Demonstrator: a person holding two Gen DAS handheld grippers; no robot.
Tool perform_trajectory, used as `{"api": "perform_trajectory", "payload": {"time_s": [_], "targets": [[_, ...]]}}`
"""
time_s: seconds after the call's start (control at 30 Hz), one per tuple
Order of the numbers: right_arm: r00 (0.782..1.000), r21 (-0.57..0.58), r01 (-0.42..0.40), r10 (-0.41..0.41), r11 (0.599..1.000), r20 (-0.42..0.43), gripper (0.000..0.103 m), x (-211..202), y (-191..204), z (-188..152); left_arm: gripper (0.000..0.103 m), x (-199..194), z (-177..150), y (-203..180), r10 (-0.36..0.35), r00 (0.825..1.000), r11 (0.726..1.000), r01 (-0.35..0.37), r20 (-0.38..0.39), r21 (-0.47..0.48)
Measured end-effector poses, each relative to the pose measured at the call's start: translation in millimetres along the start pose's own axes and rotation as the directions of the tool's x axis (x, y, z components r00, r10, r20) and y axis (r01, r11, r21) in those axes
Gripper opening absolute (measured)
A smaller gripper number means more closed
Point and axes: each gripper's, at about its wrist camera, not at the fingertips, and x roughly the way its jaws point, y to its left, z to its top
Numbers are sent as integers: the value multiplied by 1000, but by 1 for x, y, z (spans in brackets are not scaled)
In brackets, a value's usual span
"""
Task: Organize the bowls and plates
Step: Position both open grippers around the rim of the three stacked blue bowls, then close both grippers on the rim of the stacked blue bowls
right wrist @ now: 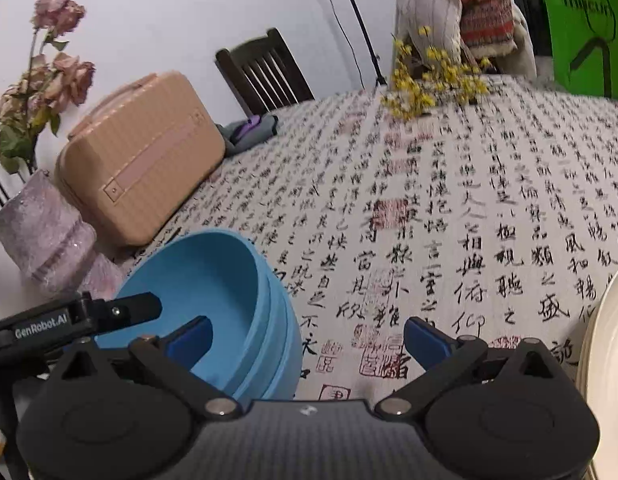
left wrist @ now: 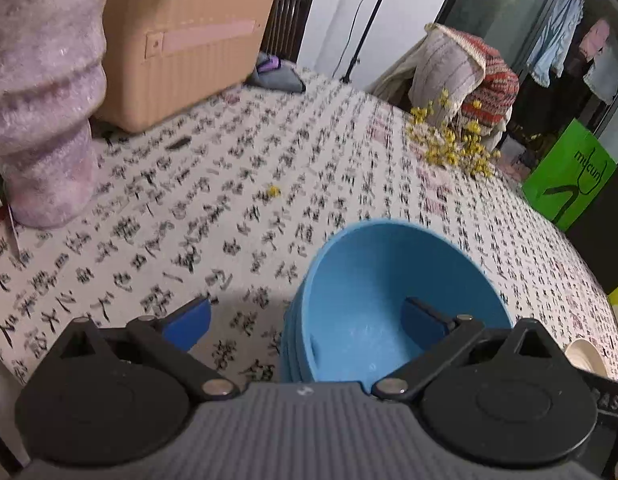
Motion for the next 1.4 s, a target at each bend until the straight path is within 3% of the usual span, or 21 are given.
{"api": "perform_trajectory", "payload": {"time_s": [0.3, 0.4, 0.6, 0.73, 0.87, 1.0, 1.13, 1.4], "targets": [[992, 84, 3, 8, 996, -128, 83, 23, 0, 1, 91, 6, -1, -2, -51, 998, 999, 51, -41, 0], [989, 113, 3, 14, 994, -149, 77, 30, 0, -2, 88, 8, -1, -2, -59, 997, 998, 59, -50, -2], [983, 140, 0, 26, 990, -182, 73, 41, 2, -3, 79, 16, -1, 0, -72, 994, 997, 71, -80, -14], [980, 152, -12, 42, 988, -196, 64, 44, 4, -1, 71, 19, -1, 1, -86, 992, 996, 84, -96, -24], [974, 168, -28, 65, 985, -218, 62, 48, 6, -2, 62, 19, -2, -2, -91, 991, 996, 89, -101, -20], [971, 170, -37, 75, 985, -227, 61, 50, 7, -3, 59, 19, -2, -1, -86, 991, 996, 85, -103, -15], [969, 174, -52, 92, 983, -228, 50, 50, 9, -3, 58, 19, -2, -2, -79, 992, 997, 79, -102, -9], [972, 208, -41, 87, 977, -218, 46, 48, 8, -6, 56, 21, -2, -6, -62, 993, 998, 63, -98, 2]]}}
